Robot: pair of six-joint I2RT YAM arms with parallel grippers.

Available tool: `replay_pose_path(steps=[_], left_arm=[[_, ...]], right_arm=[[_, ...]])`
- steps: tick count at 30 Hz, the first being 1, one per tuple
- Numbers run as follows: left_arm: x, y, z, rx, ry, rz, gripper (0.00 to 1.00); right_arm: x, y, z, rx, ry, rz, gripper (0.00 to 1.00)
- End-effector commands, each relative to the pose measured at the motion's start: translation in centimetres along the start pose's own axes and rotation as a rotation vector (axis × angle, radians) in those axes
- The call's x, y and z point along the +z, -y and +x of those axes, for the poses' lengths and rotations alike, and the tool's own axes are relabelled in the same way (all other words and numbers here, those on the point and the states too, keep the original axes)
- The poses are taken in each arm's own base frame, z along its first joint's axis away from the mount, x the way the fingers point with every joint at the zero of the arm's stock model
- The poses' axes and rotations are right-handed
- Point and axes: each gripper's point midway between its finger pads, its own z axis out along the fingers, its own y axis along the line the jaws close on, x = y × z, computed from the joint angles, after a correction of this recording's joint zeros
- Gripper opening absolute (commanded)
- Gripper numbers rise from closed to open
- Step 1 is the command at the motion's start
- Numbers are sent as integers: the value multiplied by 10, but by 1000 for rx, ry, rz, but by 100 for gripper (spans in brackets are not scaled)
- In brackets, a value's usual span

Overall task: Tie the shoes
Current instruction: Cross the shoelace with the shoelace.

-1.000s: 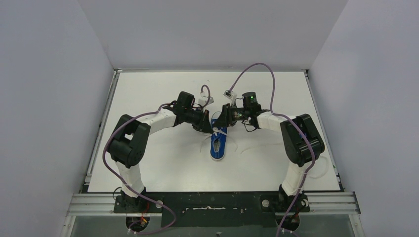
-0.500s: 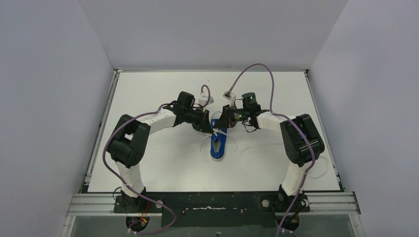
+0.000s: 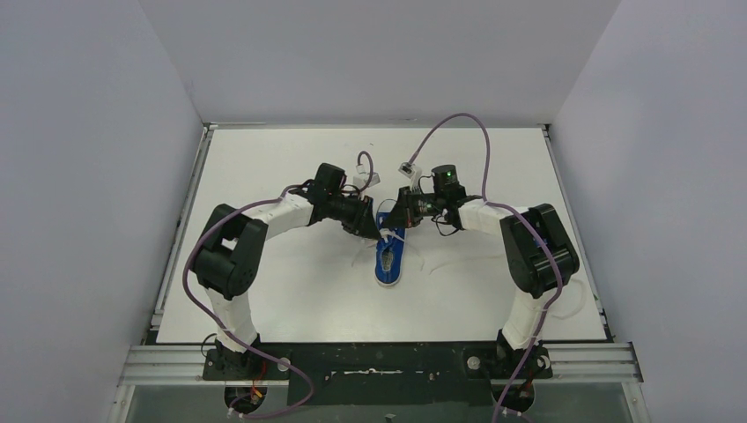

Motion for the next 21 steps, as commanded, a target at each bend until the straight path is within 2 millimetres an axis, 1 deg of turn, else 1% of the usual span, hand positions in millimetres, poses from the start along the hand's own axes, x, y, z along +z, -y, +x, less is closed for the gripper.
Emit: replay_pose_path(steps=[1,4,6,11,13,21], left_arm=[[-4,9,-23,14,54,29,20],[-2,8,-27,2,70,28,26],[1,8,-27,-2,74,34,28],[8,7,-26,-33,76,56,31],[10,6,-23,-44,71,51,27],[5,-2,-33,-54,137,30,9]], right_arm=[[-9,-21,-25,-87,68,-46,0],[-9,-21,-24,-85,68,-46,0],[-9,-21,-24,-83,71,-47,0],[-7,-24,-25,-83,68,-55,0],[-7,-24,-25,-84,68,-55,0],[-8,-22,-21,-51,64,-40,0]])
